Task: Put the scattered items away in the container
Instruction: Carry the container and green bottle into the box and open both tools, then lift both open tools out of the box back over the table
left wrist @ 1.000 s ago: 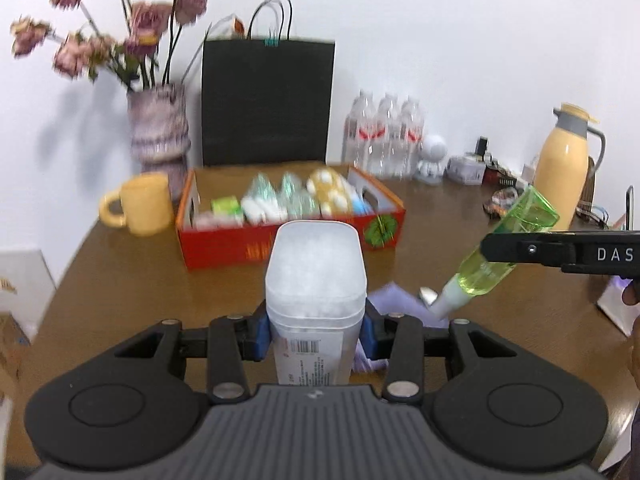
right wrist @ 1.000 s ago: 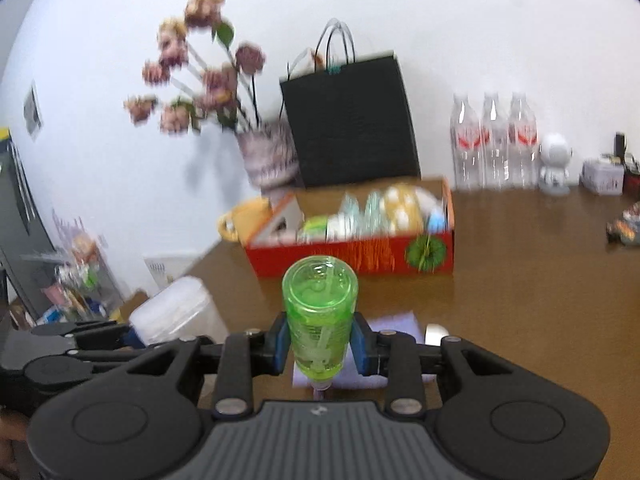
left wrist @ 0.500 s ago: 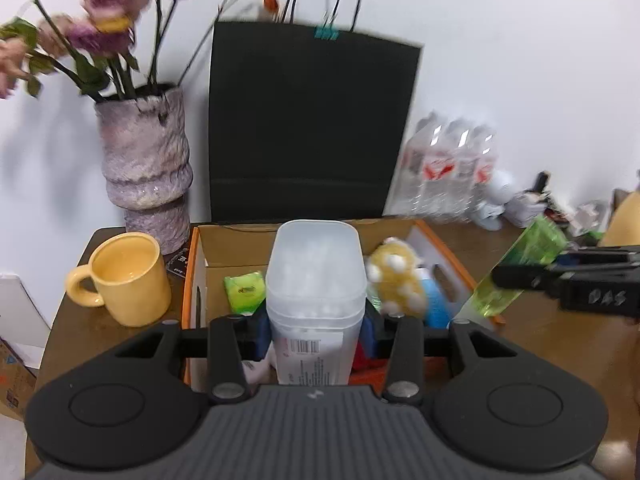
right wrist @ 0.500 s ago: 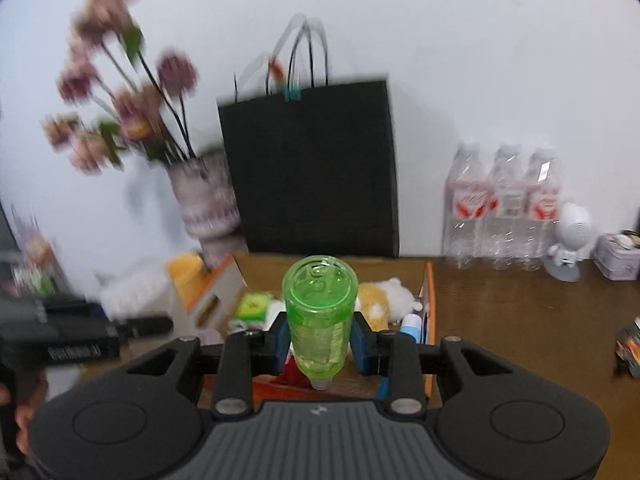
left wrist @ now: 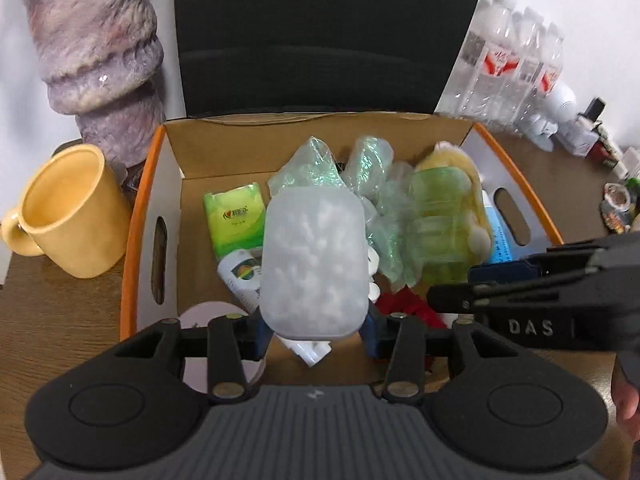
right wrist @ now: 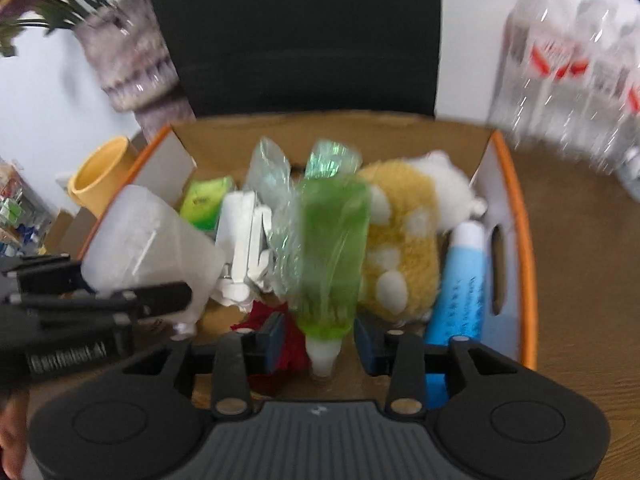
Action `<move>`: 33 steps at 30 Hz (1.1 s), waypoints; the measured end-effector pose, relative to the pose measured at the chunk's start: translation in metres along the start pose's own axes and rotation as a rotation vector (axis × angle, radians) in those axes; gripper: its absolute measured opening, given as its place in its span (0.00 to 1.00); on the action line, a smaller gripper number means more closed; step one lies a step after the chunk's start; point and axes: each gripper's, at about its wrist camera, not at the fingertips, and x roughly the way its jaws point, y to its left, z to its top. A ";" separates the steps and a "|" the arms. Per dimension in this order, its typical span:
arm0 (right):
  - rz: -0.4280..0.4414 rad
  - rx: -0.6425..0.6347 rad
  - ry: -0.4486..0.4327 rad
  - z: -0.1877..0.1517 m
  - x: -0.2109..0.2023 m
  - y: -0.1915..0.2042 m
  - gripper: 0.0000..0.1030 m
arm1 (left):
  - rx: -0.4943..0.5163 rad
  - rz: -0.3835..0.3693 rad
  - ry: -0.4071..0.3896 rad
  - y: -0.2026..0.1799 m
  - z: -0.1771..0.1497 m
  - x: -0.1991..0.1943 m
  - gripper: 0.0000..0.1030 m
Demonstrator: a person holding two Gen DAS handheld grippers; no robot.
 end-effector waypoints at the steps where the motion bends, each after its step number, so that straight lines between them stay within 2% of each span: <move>1: -0.002 0.006 0.026 0.004 0.008 0.000 0.43 | 0.006 0.016 0.016 -0.001 0.002 -0.001 0.63; 3: -0.006 0.017 0.079 0.011 0.023 0.001 0.56 | 0.021 0.039 0.045 -0.001 0.005 -0.004 0.80; 5: -0.049 0.009 0.093 0.013 0.021 0.003 0.67 | 0.026 0.028 0.071 0.001 0.004 -0.007 0.84; 6: -0.056 0.008 0.096 0.011 0.019 0.002 0.71 | 0.020 0.021 0.083 0.003 0.004 -0.008 0.89; 7: -0.061 0.009 0.099 0.009 0.017 0.002 0.77 | 0.014 0.013 0.094 0.004 0.004 -0.010 0.99; 8: -0.050 0.017 0.108 0.007 0.015 0.001 0.80 | -0.001 0.018 0.092 0.006 0.004 -0.012 1.00; 13: -0.008 0.041 0.147 -0.007 0.000 0.001 0.81 | -0.028 0.041 0.086 0.008 0.000 -0.030 1.00; 17: -0.045 0.003 0.114 -0.014 -0.025 0.012 0.81 | -0.021 0.042 0.061 0.000 -0.004 -0.054 1.00; 20: -0.036 0.001 0.094 -0.020 -0.046 0.015 0.82 | -0.015 0.054 0.040 -0.006 -0.008 -0.074 1.00; 28: 0.069 0.033 0.089 -0.038 -0.091 0.014 0.83 | -0.011 0.080 -0.006 -0.017 -0.024 -0.122 1.00; 33: 0.069 0.030 0.052 -0.052 -0.119 0.020 0.83 | 0.005 0.087 -0.029 -0.030 -0.038 -0.150 1.00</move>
